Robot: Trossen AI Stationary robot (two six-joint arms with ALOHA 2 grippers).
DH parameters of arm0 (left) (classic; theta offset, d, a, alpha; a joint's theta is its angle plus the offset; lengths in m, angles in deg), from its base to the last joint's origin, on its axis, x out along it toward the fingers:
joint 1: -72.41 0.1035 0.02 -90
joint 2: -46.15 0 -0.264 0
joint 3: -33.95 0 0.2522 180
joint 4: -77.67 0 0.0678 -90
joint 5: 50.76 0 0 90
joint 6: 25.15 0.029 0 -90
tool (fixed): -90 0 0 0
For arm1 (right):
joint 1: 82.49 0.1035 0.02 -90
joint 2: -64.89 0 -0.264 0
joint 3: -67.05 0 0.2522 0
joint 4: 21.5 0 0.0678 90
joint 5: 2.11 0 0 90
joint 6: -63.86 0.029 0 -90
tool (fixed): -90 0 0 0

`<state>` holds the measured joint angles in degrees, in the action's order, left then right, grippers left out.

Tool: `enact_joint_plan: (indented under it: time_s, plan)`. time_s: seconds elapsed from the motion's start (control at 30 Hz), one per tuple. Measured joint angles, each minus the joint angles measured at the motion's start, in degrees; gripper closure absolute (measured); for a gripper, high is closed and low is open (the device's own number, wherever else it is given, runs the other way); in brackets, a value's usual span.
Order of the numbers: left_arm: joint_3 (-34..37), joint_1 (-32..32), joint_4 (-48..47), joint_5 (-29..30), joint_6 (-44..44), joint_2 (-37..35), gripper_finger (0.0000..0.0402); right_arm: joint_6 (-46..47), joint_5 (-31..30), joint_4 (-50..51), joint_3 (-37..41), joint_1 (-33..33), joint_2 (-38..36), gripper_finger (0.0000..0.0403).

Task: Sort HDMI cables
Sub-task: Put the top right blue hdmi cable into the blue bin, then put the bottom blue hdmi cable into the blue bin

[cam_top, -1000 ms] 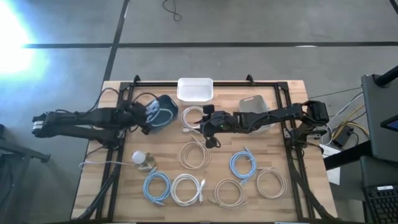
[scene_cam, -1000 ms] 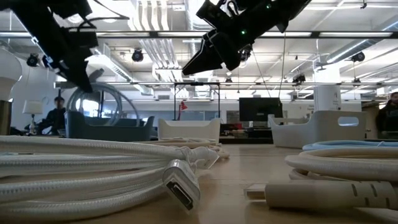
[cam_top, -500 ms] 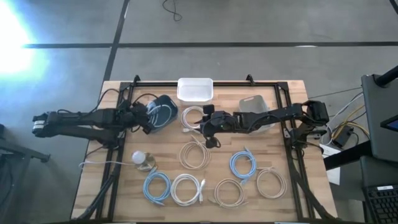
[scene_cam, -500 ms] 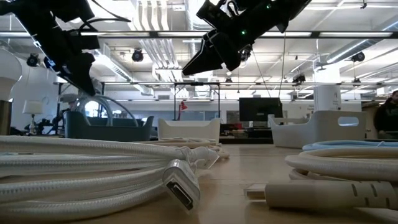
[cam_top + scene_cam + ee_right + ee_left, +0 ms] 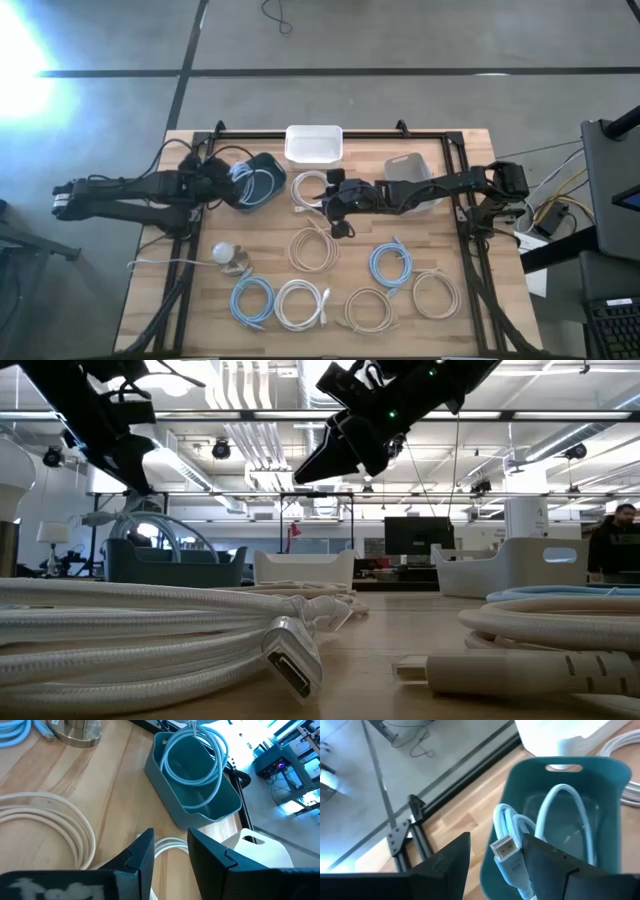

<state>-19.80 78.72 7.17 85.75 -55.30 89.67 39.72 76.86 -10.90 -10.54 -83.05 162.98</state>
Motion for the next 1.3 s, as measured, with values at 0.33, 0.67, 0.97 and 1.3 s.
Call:
enact_joint_plan:
  time_s: [0.33, 0.67, 0.97, 1.3]
  plan:
    - [-2.6, 0.0, 0.2, -1.3, 2.7, 0.0, 0.0218, 1.5, 0.8, -0.1, 0.4, 0.0, 0.0, 0.0291]
    - [-5.4, -0.1, 14.3, -17.6, 16.7, 0.1, 0.0218, 5.0, 1.2, 0.0, 0.3, 0.0, 0.0, 0.0290]
    - [-2.2, -0.1, 19.9, -24.9, 21.5, 4.0, 0.0218, 7.3, 6.6, 0.8, 0.3, 0.1, 0.0, 0.0237]
    - [-1.9, -4.9, 29.8, -51.4, 23.8, 10.2, 0.0219, 7.0, 6.6, 1.7, 0.3, 0.0, 0.0, 0.0194]
